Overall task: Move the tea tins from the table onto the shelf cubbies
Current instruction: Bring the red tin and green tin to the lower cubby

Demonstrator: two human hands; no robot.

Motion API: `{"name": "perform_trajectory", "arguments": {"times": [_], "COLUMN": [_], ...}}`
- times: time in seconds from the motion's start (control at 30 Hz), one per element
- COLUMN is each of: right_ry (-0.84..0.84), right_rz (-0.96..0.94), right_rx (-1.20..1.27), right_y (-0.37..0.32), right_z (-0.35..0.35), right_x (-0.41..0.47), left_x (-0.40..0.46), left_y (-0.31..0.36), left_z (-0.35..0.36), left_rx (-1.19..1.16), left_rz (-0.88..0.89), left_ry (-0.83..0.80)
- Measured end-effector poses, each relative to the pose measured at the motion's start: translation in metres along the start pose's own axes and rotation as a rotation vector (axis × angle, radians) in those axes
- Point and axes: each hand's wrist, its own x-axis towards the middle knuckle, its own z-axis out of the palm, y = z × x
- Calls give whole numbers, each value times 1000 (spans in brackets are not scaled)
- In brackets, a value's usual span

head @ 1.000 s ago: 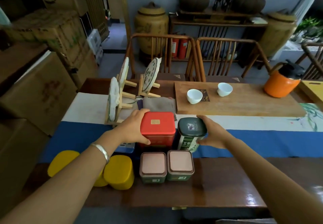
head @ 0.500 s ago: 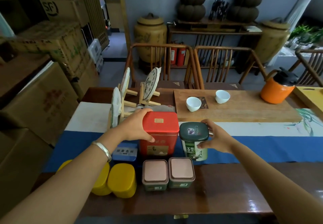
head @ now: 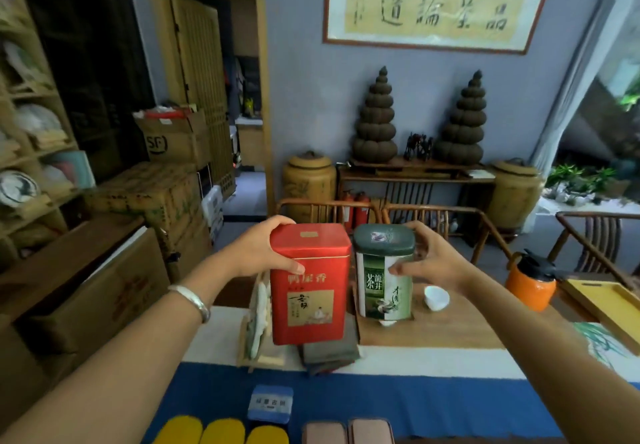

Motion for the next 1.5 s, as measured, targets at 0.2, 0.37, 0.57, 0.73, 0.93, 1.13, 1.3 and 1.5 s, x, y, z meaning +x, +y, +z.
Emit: {"name": "perform_trajectory", "arguments": {"times": [0.2,0.37,0.57,0.73,0.93,1.13,1.3,1.5], "right_ry": [-105,-284,-541,-793,-1088,-1306,-1410,-1431], "right_rz": [-172,-328,-487,-570,-687,-799,-807,-810], "right_rx": [42,109,203,188,255,336,406,410], "right_y": [-87,-157,-231,-291,-379,-462,-520,-570], "right_z": [39,110,239,362,501,622,708,787], "right_x": [24,43,26,-18,-122,-241,-316,-359], "left_x": [-79,-188,-356,-511,-699,-866,-972,-1053], "left_y": [54,73,76,84,112,140,151,132], "left_z": [-86,-144,-176,-167,-143,-130,-147,-179], "left_rx": [93,162,181,157,211,260,286,260], "left_rz": [-17,-125,-351,-525,-738,-894,-954,-956], "left_ry": [167,386,655,862,1084,1260,1335,1397]}}
